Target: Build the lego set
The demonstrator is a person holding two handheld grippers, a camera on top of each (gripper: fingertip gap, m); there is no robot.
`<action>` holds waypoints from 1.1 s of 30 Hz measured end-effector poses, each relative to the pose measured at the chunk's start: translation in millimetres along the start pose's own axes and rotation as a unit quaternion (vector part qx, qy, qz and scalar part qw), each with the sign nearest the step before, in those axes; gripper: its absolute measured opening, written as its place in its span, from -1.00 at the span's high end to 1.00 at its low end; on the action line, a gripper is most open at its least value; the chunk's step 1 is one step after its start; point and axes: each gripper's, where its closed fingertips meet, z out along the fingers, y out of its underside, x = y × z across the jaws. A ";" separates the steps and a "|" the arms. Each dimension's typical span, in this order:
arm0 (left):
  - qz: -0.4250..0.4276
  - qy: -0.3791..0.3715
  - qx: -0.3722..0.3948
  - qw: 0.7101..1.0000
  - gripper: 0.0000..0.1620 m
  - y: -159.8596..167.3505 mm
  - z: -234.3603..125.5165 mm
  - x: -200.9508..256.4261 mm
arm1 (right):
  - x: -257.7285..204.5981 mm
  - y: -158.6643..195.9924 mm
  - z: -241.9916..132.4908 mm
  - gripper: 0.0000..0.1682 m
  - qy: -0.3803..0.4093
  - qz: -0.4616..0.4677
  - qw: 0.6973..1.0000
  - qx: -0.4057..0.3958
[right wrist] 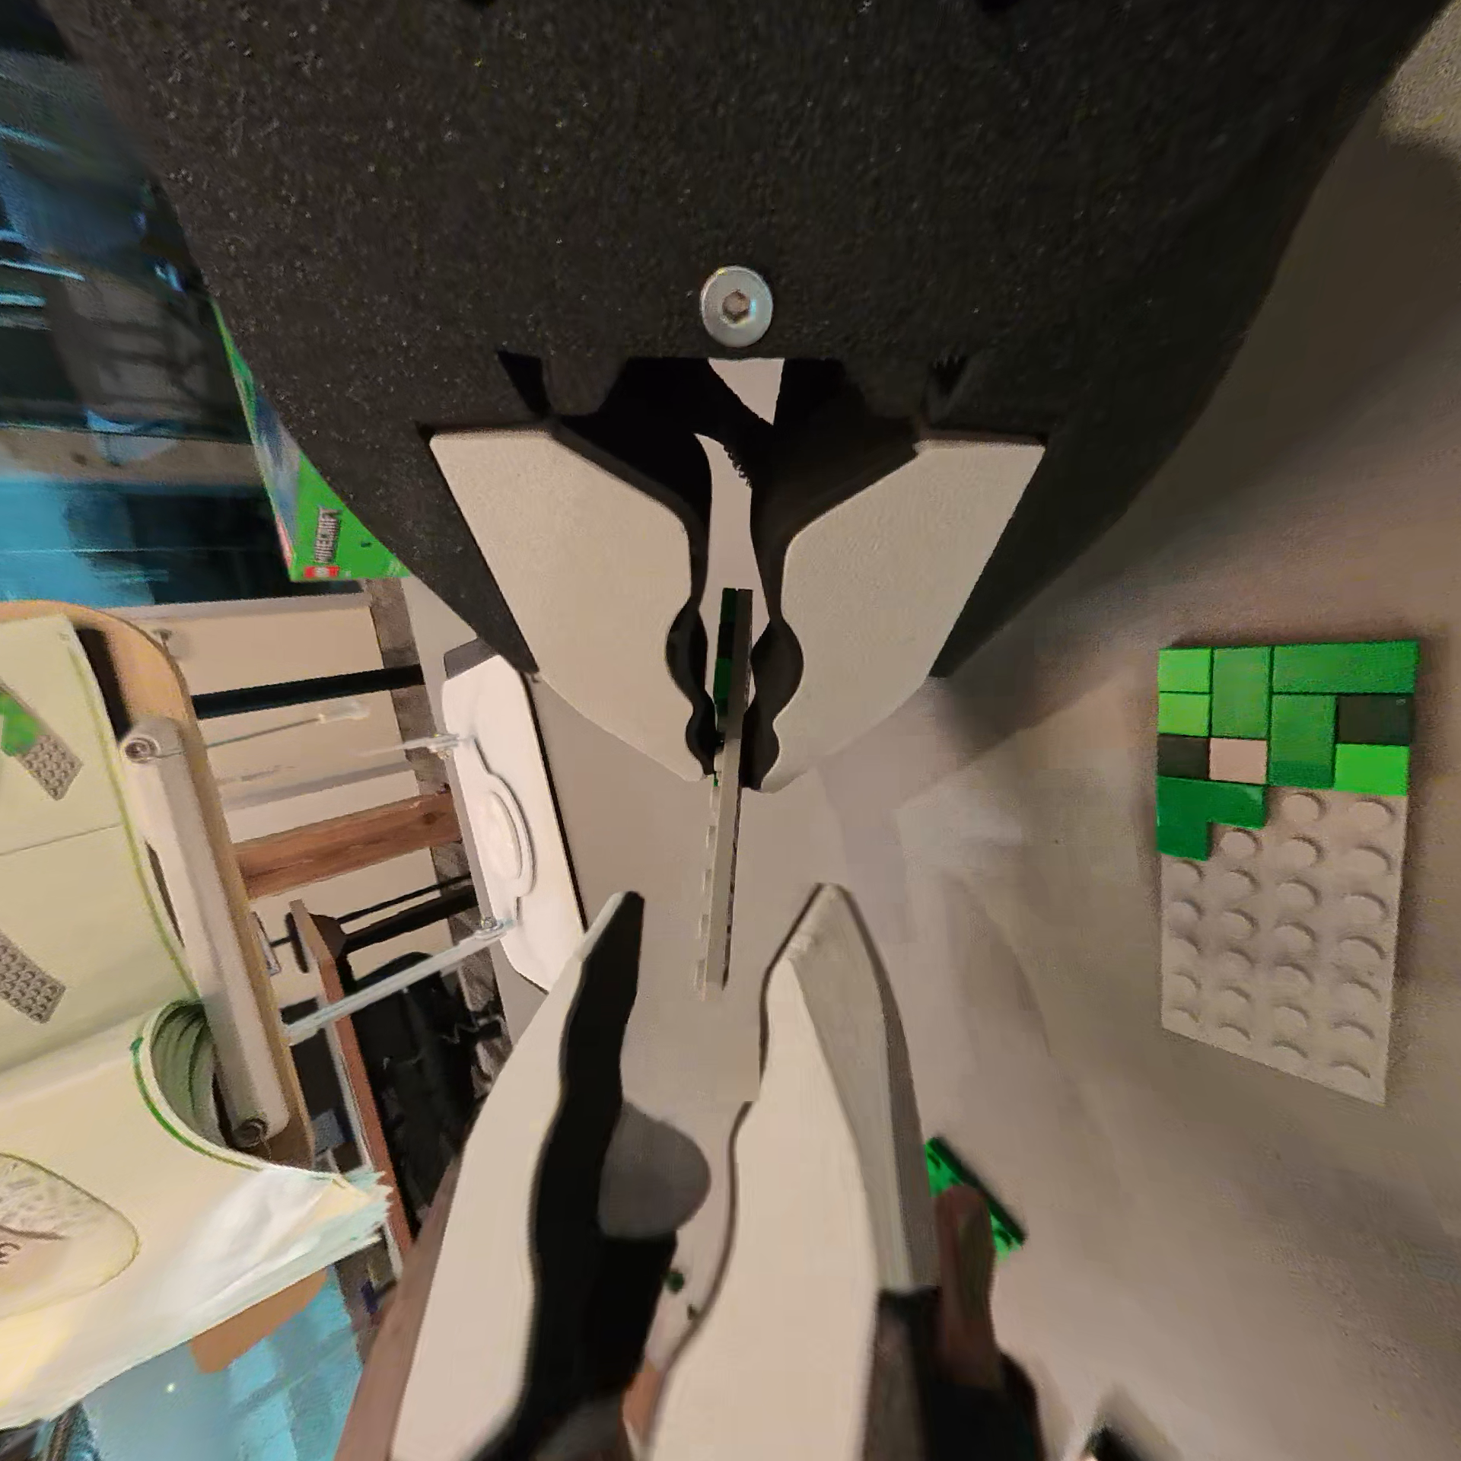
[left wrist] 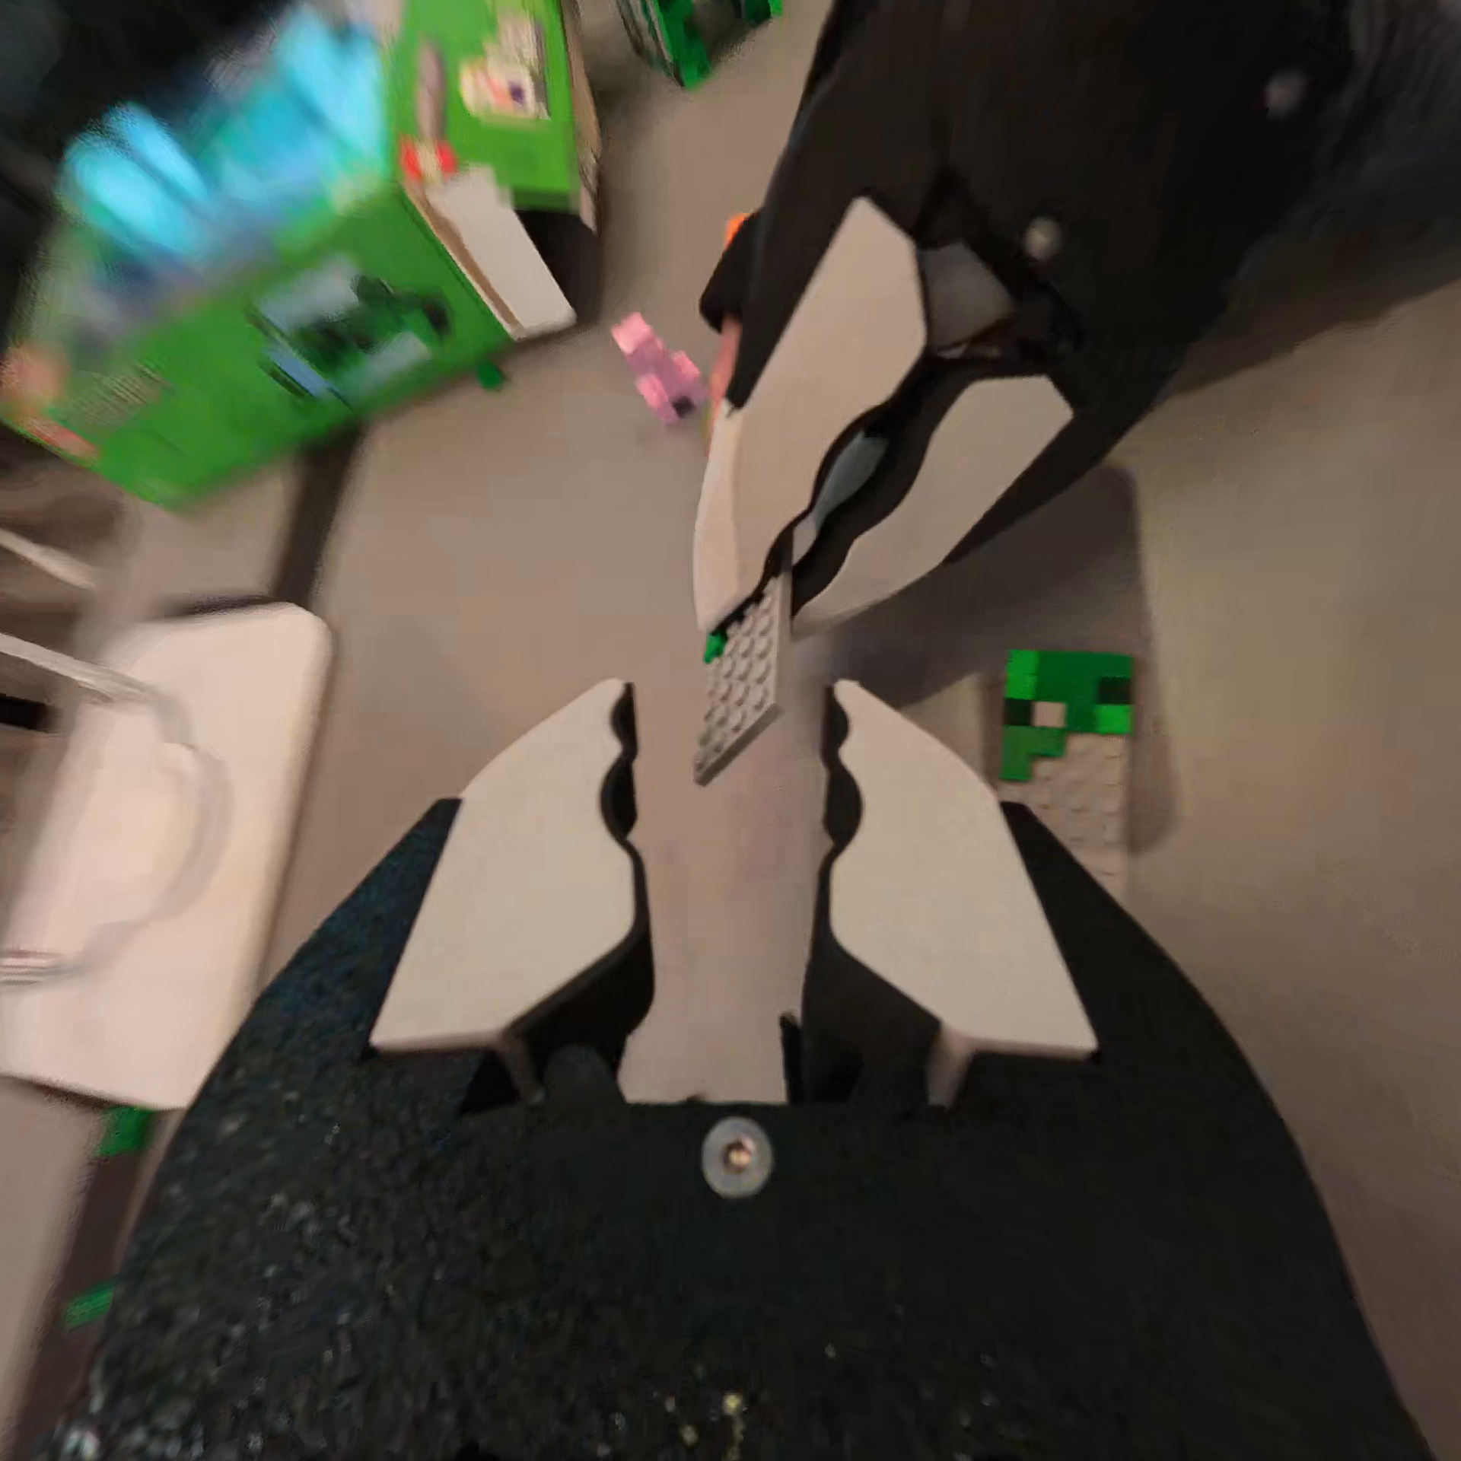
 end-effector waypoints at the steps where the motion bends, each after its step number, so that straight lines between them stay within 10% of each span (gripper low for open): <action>1: 0.051 -0.035 0.004 0.998 0.61 -3.6 -1.3 1.7 | -0.6 -1.6 -1.8 0.93 -0.003 0.005 1.000 0.009; 3: 0.106 -0.075 -0.006 0.992 0.88 -5.0 -0.2 6.0 | -1.0 -9.3 -6.5 0.93 -0.008 0.016 0.999 0.035; 17: 0.177 -0.147 0.021 0.973 0.95 -3.8 -8.9 15.7 | -4.7 -20.3 -10.6 0.88 -0.004 0.016 0.998 0.062; 33: 0.314 -0.047 -0.022 0.948 0.95 32.1 15.8 10.8 | 0.8 9.2 -24.4 0.62 -0.048 0.135 0.985 0.097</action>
